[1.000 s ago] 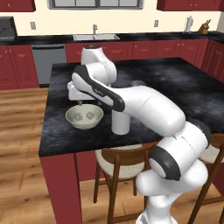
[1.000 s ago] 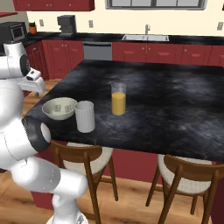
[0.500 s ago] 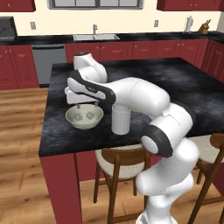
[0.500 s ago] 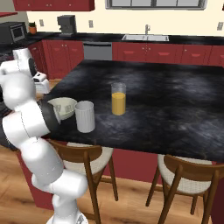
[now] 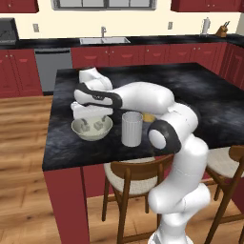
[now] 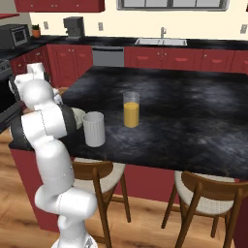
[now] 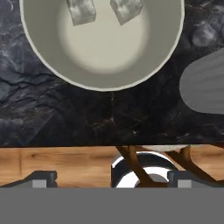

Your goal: There are two ice cubes in the ice bowl. Place both ice cubes in the glass cup.

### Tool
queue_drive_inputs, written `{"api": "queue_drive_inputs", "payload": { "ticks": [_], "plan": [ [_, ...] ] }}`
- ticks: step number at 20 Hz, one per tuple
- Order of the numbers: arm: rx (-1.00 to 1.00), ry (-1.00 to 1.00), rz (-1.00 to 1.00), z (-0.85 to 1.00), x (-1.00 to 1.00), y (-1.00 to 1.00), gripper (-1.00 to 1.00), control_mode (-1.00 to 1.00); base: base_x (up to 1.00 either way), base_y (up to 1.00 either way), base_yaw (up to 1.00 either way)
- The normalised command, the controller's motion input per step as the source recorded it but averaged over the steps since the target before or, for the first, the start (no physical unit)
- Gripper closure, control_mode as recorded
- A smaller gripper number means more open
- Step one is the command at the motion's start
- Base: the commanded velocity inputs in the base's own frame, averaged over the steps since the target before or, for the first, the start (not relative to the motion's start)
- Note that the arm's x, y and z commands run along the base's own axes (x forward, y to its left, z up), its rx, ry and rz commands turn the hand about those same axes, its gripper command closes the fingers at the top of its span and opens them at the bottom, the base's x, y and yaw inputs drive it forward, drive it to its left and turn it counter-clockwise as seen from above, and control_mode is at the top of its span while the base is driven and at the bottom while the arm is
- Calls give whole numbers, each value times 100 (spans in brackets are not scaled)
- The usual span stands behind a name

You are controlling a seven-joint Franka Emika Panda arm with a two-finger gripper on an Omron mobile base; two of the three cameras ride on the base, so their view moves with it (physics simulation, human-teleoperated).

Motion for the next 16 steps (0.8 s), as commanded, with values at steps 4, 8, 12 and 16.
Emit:
{"api": "queue_drive_inputs", "payload": {
  "ticks": [4,8,12,16],
  "plan": [
    [0,2,0,-46,43,-3,-100,-100,0,0,0],
    [0,0,6,-37,32,-25,-100,-100,0,0,0],
    [0,0,9,-19,25,-32,-100,-100,0,0,0],
    [0,0,5,-37,39,-4,-100,-100,0,0,0]
  ]
}}
